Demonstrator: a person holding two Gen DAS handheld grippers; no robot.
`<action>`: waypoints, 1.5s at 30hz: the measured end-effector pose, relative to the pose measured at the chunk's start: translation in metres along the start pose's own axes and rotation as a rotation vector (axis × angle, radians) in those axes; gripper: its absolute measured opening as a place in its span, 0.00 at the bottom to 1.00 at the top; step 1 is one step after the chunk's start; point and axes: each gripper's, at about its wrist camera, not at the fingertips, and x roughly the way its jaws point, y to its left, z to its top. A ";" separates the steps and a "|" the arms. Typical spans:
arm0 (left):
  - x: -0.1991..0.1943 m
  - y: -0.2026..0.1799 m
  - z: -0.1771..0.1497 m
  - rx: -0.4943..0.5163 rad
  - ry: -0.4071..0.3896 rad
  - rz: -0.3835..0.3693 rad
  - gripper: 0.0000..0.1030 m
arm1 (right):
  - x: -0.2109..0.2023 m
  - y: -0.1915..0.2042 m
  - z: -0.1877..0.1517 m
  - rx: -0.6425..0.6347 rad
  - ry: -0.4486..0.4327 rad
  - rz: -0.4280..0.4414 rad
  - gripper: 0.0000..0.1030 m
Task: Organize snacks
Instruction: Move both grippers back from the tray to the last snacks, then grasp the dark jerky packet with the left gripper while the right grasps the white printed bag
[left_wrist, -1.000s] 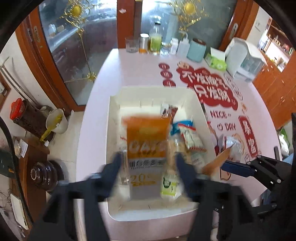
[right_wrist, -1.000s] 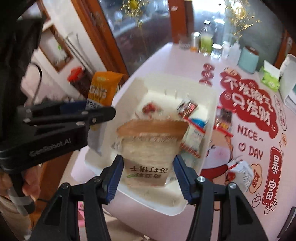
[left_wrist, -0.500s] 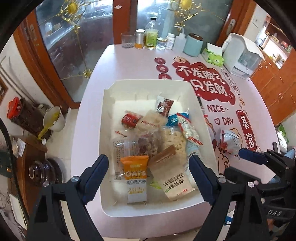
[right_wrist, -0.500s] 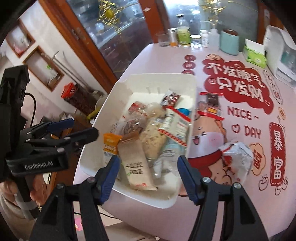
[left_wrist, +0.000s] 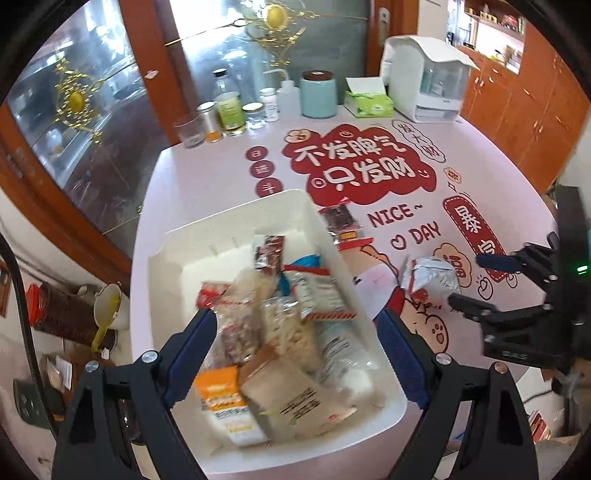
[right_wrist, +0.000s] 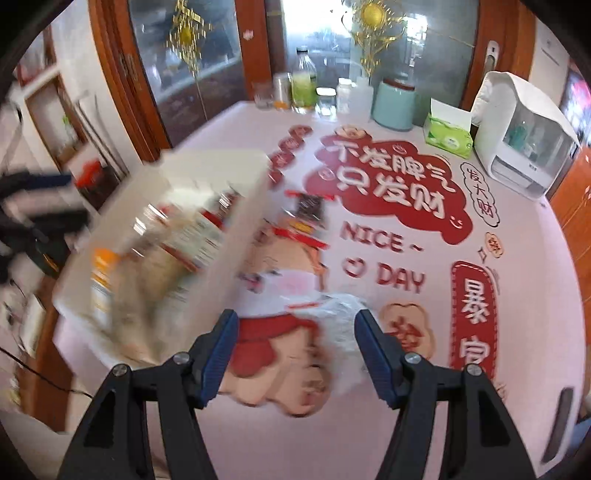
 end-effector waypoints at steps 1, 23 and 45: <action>0.003 -0.004 0.003 0.006 0.003 0.000 0.85 | 0.008 -0.006 -0.002 -0.015 0.018 -0.001 0.64; 0.118 -0.073 0.092 -0.083 0.177 0.024 0.85 | 0.117 -0.096 0.005 -0.036 0.195 0.063 0.53; 0.284 -0.089 0.132 -0.431 0.180 0.424 0.76 | 0.107 -0.224 0.000 0.255 0.106 0.040 0.52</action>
